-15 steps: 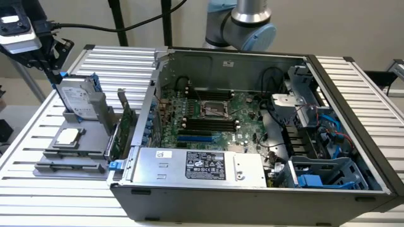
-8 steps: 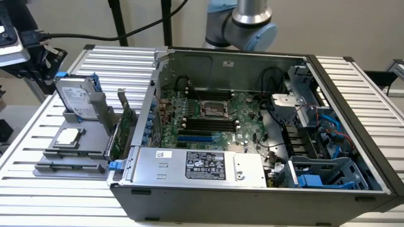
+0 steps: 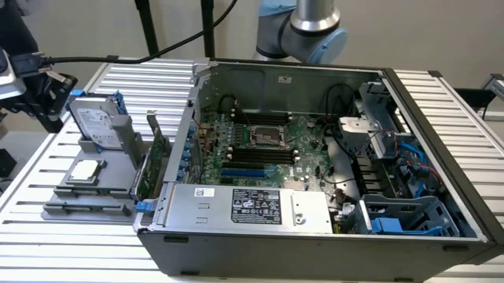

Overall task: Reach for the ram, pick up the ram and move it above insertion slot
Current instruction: 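Reach for the ram, then pick up the ram and move it above insertion slot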

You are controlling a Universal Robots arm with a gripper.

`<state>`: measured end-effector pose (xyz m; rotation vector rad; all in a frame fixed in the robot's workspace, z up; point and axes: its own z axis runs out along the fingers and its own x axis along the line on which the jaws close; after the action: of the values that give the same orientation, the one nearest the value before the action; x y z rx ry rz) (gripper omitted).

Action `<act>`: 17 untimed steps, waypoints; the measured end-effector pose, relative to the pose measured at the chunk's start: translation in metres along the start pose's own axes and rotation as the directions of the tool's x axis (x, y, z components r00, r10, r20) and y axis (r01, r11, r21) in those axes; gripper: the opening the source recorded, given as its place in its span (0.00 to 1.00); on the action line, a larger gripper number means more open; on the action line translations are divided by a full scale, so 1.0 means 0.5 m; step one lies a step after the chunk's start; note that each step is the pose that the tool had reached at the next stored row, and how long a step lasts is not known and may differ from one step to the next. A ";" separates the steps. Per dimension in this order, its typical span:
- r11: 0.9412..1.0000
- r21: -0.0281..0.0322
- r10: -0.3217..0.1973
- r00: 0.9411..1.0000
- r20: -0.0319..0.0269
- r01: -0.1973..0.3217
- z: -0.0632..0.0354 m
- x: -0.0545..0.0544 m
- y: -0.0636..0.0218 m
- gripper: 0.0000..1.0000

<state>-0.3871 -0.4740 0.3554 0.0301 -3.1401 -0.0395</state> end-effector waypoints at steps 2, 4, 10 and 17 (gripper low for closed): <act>1.000 0.003 0.000 1.000 0.000 0.000 0.002 -0.004 -0.011 0.11; 1.000 0.005 0.000 1.000 0.000 0.000 0.004 -0.008 -0.021 0.11; 1.000 0.013 0.000 1.000 0.000 0.000 0.016 -0.019 -0.051 0.11; 1.000 0.016 0.000 1.000 -0.001 0.000 0.019 -0.021 -0.058 0.11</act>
<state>-0.3762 -0.5024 0.3453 0.0299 -3.1397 -0.0149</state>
